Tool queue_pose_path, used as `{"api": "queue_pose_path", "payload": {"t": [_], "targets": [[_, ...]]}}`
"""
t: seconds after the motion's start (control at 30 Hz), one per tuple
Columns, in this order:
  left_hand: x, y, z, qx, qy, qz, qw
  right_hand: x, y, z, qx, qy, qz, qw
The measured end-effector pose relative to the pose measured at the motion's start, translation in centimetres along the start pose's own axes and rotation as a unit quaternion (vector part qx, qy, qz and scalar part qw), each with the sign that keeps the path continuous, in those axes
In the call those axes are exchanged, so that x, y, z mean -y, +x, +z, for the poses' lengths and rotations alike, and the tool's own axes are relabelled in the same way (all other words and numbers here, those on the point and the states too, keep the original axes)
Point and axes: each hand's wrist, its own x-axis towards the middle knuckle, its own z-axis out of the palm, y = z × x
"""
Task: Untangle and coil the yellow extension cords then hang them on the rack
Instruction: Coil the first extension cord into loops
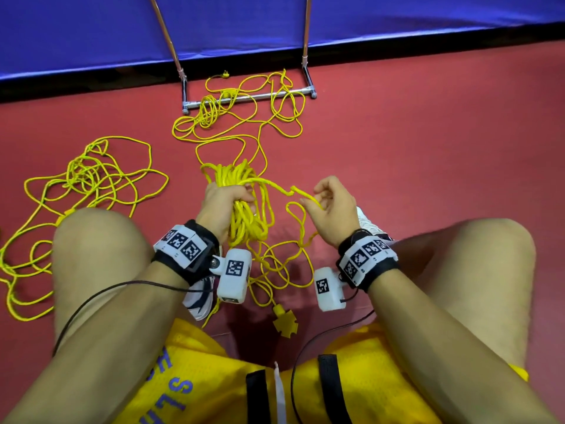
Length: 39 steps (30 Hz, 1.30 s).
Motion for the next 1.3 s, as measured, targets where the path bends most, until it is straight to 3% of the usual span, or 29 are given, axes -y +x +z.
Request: {"api": "queue_pose_path", "payload": {"t": [0.07,0.23,0.37,0.43,0.5,0.6,0.67,0.73,0.8,0.9,0.97,1.0,1.07,1.17,1.23,1.3], "targets": [[-0.3,-0.4,0.3,0.013,-0.039,0.016,0.999,-0.3,-0.2,0.4,-0.001,-0.071,0.012,0.997],[-0.8,-0.6,0.8,0.015,-0.073,0.04,0.996,-1.5,-0.8,1.9,0.112,-0.218,0.164,0.955],[-0.8,-0.6,0.9,0.016,-0.09,0.051,0.995,-2.8,-0.8,2.6,0.172,-0.185,0.273,0.928],[-0.7,-0.7,0.9,0.019,-0.07,0.054,0.996,-2.5,0.0,1.7,0.116,-0.138,0.307,0.934],[-0.6,-0.9,0.9,0.022,-0.041,0.045,0.998,-1.8,1.6,0.1,-0.022,-0.092,0.285,0.954],[-0.4,-1.5,0.9,0.04,-0.041,0.01,0.998,0.4,4.0,-2.2,-0.218,-0.018,0.137,0.966],[-0.5,-1.8,0.7,0.043,-0.054,0.007,0.998,2.0,5.0,-2.1,-0.236,0.045,0.055,0.969],[-0.8,-2.0,0.1,0.059,-0.068,0.018,0.996,3.2,4.9,-0.1,-0.133,0.092,0.015,0.987],[-1.3,-2.0,-0.8,0.057,-0.085,0.024,0.994,3.6,4.0,2.2,0.062,0.034,-0.013,0.997],[-1.7,-1.3,-2.4,0.019,-0.117,0.027,0.993,2.1,1.6,3.8,0.34,-0.101,0.021,0.935],[-1.9,-0.9,-3.4,0.001,-0.112,0.039,0.993,0.8,0.7,3.5,0.424,-0.151,0.075,0.89],[-1.8,-0.7,-3.8,-0.009,-0.106,0.04,0.994,0.3,0.7,3.0,0.423,-0.18,0.101,0.882],[-1.5,-0.2,-4.1,-0.034,-0.088,0.036,0.995,-0.4,1.6,1.8,0.351,-0.219,0.15,0.898],[-0.9,-0.1,-3.8,-0.038,-0.036,0.042,0.998,-0.4,3.4,-0.4,0.11,-0.246,0.167,0.948],[-0.7,-0.7,-3.2,0.001,-0.015,0.041,0.999,0.0,3.8,-1.4,-0.052,-0.209,0.114,0.97],[-0.8,-1.5,-2.5,0.045,-0.02,0.032,0.998,0.4,3.6,-1.1,-0.152,-0.135,0.044,0.978]]}}
